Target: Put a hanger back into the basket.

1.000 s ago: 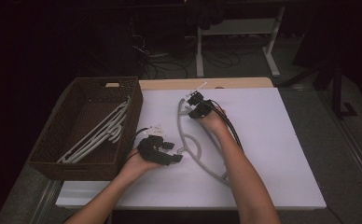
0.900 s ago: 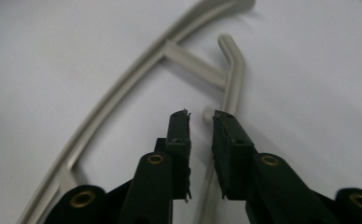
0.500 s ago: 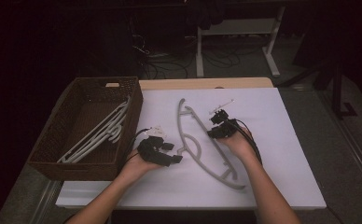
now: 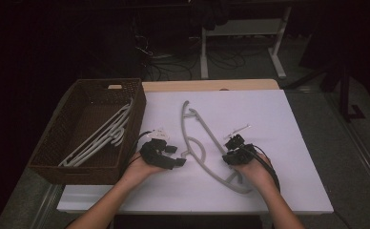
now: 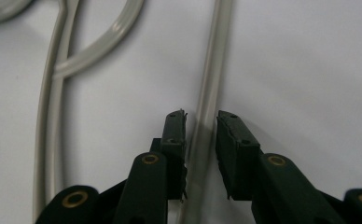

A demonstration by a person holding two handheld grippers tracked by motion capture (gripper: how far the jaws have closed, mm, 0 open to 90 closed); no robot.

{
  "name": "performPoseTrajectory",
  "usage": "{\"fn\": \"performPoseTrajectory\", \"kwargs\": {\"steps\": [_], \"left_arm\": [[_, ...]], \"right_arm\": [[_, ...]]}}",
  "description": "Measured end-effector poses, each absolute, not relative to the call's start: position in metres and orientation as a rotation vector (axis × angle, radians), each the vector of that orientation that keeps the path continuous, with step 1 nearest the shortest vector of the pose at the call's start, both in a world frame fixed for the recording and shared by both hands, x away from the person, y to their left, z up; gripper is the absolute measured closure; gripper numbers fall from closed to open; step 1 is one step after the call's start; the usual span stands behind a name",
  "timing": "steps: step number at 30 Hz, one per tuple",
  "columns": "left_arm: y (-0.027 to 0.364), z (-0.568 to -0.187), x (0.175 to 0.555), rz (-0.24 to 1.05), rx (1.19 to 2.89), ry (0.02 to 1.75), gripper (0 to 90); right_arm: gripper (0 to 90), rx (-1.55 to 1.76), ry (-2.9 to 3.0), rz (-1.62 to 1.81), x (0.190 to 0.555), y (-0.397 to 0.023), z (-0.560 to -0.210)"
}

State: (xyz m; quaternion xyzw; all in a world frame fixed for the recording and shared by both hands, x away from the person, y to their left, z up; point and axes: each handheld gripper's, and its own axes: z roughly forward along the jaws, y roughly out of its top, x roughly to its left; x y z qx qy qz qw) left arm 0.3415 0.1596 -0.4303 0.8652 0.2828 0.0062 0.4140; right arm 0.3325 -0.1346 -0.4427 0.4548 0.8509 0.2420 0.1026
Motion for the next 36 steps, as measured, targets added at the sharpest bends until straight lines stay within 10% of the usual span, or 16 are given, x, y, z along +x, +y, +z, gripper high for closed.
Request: {"fn": "performPoseTrajectory", "kwargs": {"steps": [25,36], "left_arm": [[0.162,-0.431,0.343,0.016,2.169,0.723,32.3],[0.161,-0.430,0.343,0.018,2.168,0.719,32.3]], "right_arm": [[74.3,1.258,2.463,0.683,0.400,-0.183,-0.434],[69.5,1.151,2.548,0.939,0.413,-0.109,-0.411]]}}
